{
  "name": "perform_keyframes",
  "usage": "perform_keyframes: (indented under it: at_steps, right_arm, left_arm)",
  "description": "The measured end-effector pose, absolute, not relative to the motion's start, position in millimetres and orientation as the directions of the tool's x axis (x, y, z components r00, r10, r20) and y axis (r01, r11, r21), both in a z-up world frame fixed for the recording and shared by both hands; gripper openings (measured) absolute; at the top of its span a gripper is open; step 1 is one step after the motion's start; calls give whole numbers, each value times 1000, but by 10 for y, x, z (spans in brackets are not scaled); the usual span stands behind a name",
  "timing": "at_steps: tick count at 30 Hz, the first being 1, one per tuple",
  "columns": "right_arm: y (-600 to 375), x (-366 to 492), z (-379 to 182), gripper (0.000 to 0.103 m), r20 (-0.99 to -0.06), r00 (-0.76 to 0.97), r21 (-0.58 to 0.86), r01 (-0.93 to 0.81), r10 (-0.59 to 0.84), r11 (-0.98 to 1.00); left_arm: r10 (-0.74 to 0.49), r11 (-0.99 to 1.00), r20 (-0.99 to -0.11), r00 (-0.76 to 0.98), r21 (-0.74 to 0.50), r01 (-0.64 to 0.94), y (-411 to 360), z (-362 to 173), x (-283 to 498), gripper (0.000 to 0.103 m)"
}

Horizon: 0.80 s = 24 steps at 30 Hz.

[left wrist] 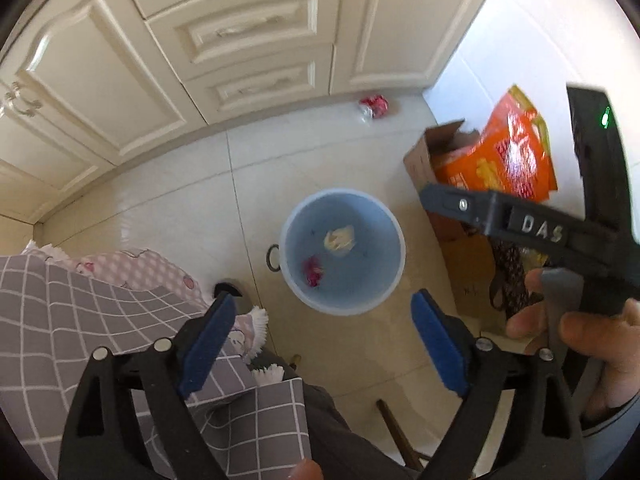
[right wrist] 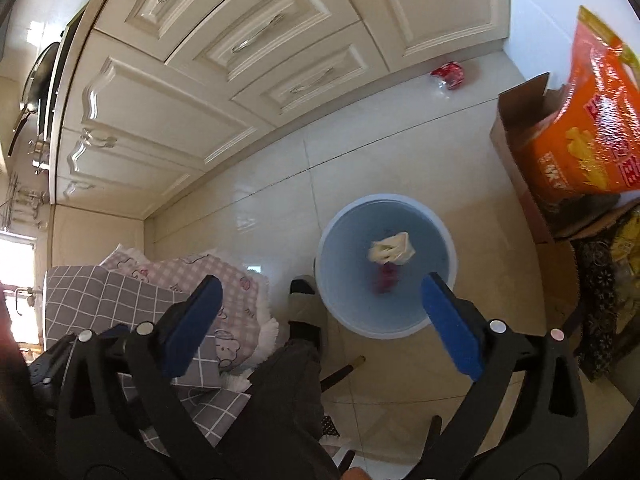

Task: Collect trash
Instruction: 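Return both tools from the bin to the table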

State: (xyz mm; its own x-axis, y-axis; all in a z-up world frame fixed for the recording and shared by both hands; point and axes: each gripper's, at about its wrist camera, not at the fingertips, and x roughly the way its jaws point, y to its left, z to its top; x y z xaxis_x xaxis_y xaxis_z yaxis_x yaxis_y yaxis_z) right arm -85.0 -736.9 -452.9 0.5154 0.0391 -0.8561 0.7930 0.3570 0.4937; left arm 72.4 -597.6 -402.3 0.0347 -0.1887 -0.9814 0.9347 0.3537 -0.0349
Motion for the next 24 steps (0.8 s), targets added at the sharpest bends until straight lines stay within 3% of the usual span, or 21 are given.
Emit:
perform_keyframes:
  at_steps: [10,24]
  right_arm:
    - [-7136,-957,-4085,97,-841,540,486,782,-36,389]
    - [-6394,-734,-2751,97,-737,652,459,676,-178,576]
  left_arm:
    - [-321,397,-939,122,-16,918,-5635,-3381,661,88]
    - [-521,507,-802,291,-17,862,-4662,-2268,660,88]
